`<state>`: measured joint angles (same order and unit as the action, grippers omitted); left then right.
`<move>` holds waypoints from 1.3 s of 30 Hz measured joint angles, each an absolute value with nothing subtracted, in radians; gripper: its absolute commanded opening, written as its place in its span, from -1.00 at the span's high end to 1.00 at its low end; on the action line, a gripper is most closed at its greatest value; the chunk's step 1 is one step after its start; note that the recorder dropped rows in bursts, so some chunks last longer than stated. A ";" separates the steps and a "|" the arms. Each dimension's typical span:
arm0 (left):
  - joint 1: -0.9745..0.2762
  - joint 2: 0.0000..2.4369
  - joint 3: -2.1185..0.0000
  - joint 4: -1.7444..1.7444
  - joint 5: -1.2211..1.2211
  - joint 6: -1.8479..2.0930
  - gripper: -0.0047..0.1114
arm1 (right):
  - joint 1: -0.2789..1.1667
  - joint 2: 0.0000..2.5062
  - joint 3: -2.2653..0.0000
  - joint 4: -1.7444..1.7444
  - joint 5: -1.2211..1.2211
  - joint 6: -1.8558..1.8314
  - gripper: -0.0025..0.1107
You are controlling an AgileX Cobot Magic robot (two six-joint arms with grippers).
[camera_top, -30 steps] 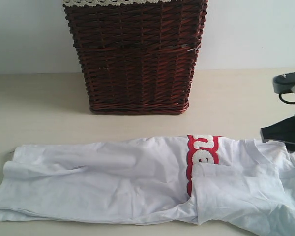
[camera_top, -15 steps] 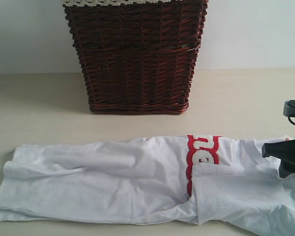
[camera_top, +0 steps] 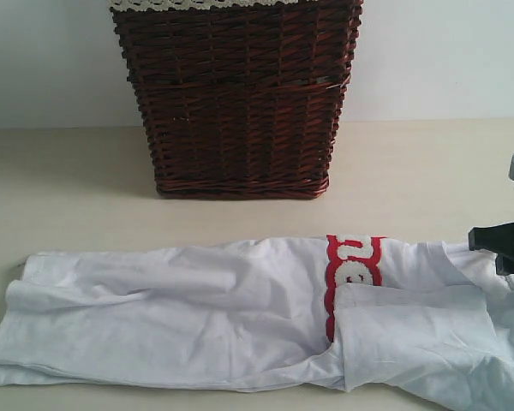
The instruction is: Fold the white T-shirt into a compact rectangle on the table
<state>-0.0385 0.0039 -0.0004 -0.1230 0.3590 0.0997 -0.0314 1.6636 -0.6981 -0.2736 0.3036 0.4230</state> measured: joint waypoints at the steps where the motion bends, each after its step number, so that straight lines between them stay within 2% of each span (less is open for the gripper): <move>1: -0.038 0.004 0.000 -0.123 0.359 0.100 0.92 | -0.031 1.664 -0.698 -0.276 0.304 0.432 0.00; 7: -0.038 0.004 0.000 -0.123 0.359 0.100 0.92 | -0.031 1.670 -0.698 -0.269 0.316 0.440 -0.34; 13: -0.038 0.004 0.000 -0.123 0.359 0.100 0.92 | -0.031 1.676 -0.700 -0.334 0.358 0.444 -0.51; 21: -0.038 0.004 0.000 -0.123 0.359 0.100 0.92 | -0.031 1.759 -0.772 -0.265 0.526 0.455 -0.48; 28: -0.038 0.004 0.000 -0.123 0.359 0.100 0.92 | -0.033 1.792 -0.852 0.093 0.623 0.096 -0.27; 32: -0.038 0.004 0.000 -0.123 0.359 0.100 0.92 | -0.033 1.778 -0.887 0.138 0.682 0.025 -0.33; 35: -0.038 0.004 0.000 -0.123 0.359 0.100 0.92 | -0.033 1.791 -0.889 0.031 0.720 0.109 -0.45; 39: -0.038 0.004 0.000 -0.123 0.359 0.100 0.92 | -0.033 1.835 -0.889 -0.043 0.740 0.206 -0.46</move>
<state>-0.0385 0.0039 -0.0004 -0.1230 0.3590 0.0997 -0.0329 1.8350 -0.8891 -0.0430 0.7397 0.2059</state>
